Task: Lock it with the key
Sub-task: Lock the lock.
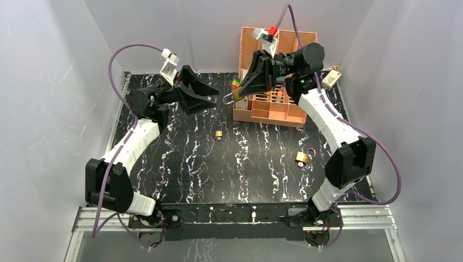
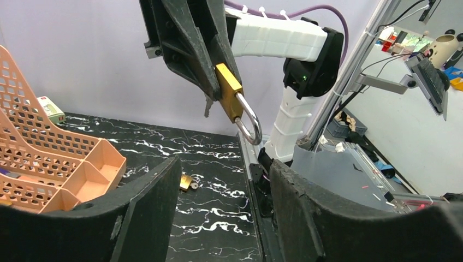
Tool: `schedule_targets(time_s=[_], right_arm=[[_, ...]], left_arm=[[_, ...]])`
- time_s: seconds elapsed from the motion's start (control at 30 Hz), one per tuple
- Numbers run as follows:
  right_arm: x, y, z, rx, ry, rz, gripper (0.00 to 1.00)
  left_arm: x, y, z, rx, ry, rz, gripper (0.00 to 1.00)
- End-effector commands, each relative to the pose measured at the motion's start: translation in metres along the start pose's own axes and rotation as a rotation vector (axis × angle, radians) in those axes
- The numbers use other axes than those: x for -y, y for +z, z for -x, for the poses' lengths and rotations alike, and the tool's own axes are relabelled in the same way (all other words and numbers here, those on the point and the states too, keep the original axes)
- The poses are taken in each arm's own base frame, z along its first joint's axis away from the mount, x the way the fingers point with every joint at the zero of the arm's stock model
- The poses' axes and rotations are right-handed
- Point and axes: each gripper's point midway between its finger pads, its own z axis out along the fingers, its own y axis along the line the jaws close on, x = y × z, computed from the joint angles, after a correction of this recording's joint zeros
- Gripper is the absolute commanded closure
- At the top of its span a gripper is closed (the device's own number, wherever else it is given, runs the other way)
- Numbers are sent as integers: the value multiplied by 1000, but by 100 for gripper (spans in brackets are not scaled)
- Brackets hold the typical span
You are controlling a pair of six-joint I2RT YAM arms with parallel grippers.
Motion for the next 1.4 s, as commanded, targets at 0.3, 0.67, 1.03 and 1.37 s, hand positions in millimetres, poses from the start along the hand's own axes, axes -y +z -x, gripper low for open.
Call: schedule_targets(time_s=[0.3,0.67,1.03,1.37], right_arm=[[9,6,14,47,-58,-19,100],[7,6,21,58,-78,-33,100],[6,5,24,57,-86,-40,100],[6,2,23,53,-83,-42,100]], left_arm=[[31,25,17,14,73,-121,59],[24,26,15,43,48,-101,70],[22,24,8,19,46,-97,53],[21,15,8,15,51,-70,72]])
